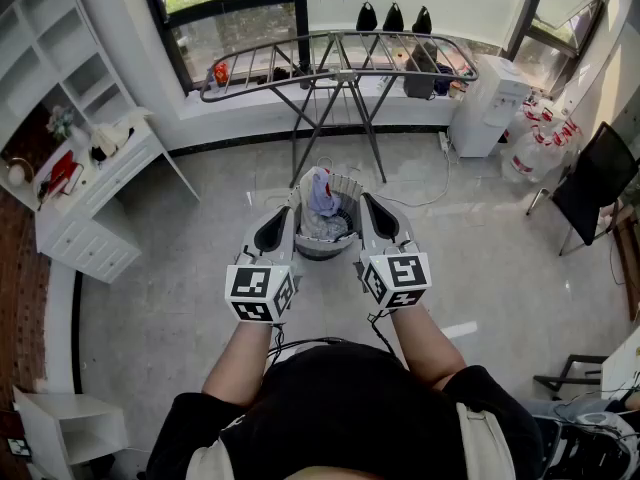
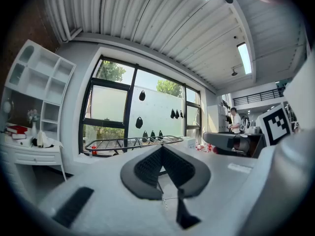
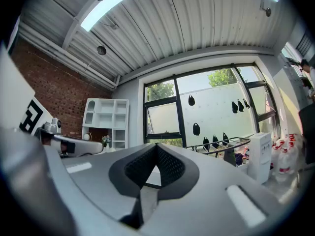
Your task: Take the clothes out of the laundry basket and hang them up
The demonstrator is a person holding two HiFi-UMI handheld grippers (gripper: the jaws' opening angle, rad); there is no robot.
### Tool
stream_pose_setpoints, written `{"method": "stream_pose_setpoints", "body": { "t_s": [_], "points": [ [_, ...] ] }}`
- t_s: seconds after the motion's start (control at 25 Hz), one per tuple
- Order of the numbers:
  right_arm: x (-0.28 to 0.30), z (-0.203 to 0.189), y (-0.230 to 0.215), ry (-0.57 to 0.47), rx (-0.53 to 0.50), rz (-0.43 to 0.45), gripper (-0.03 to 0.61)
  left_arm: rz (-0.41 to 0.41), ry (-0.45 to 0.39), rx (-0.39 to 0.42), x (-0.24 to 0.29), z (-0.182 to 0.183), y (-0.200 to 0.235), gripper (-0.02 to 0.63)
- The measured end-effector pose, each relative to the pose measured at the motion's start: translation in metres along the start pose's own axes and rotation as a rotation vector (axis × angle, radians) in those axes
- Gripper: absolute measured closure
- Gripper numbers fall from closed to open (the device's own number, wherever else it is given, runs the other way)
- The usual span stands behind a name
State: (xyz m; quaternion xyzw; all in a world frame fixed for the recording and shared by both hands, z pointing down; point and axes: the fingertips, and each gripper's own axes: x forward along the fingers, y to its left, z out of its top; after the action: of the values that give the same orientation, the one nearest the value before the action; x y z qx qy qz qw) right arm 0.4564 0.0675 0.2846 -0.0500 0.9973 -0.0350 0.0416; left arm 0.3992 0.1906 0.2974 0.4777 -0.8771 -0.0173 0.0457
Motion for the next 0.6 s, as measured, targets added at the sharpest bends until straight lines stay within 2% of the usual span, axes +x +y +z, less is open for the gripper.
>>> {"method": "stream_pose_setpoints", "body": {
  "t_s": [0.28, 0.6],
  "points": [
    [0.01, -0.003, 0.018, 0.001, 0.01, 0.02, 0.565, -0.003, 0.021, -0.005, -0.009, -0.006, 0.012, 0.606],
    [0.026, -0.007, 0.051, 0.013, 0.002, 0.031, 0.566, 0.019, 0.009, -0.017, -0.029, -0.005, 0.049, 0.606]
  ]
}}
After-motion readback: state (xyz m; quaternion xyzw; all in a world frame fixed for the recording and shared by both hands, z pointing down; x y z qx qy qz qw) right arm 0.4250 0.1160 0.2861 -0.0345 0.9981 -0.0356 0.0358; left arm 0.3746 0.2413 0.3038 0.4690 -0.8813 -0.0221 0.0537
